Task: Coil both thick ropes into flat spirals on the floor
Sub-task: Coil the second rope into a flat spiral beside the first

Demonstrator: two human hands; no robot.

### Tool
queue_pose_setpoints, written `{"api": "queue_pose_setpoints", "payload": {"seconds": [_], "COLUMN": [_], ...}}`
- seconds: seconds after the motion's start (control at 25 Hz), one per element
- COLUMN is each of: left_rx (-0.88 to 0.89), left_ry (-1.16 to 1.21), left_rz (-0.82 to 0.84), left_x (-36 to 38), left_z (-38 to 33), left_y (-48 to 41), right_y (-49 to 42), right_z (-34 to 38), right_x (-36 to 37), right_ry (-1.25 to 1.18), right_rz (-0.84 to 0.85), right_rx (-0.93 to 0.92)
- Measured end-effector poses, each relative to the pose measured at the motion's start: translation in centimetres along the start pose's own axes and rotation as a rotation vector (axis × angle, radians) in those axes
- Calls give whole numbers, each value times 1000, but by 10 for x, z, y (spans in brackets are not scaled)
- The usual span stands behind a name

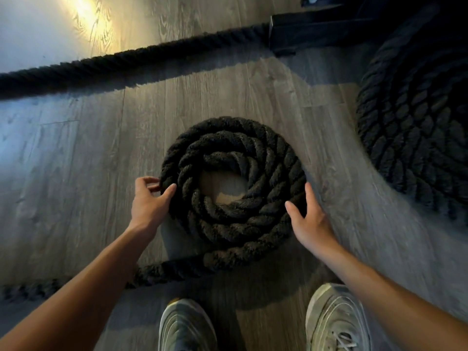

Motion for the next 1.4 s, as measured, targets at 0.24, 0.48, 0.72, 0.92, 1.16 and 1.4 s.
{"api": "queue_pose_setpoints", "payload": {"seconds": [0.24,0.48,0.72,0.92,1.16,1.4], "left_rx": [-171,-204,-37,-23,-154,-275], "left_ry": [129,51,46,80,79,136], "left_rz": [222,135,81,60,78,178], "left_x": [20,11,2,19,5,20], "left_z": [15,23,-15,-11,17,27], "left_y": [58,59,-19,-27,19,51], "right_y": [-84,-82,31,17,-67,-86], "right_z": [47,23,-26,-18,24,28], "right_x": [-29,-39,9,19,-19,-39], "right_ry": [21,-39,-115,7,-33,-107], "right_rz": [18,-142,-22,38,-25,-135], "right_rx": [-64,123,224,198,49,120]}}
Point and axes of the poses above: each hand's wrist, its own y-axis away from the middle knuckle, its own x-axis out of the palm, z = x × y, the point moved 9 cm from there along -y, towards the middle knuckle, and after that the axes turned 8 degrees about x, right-handed, at the moved point
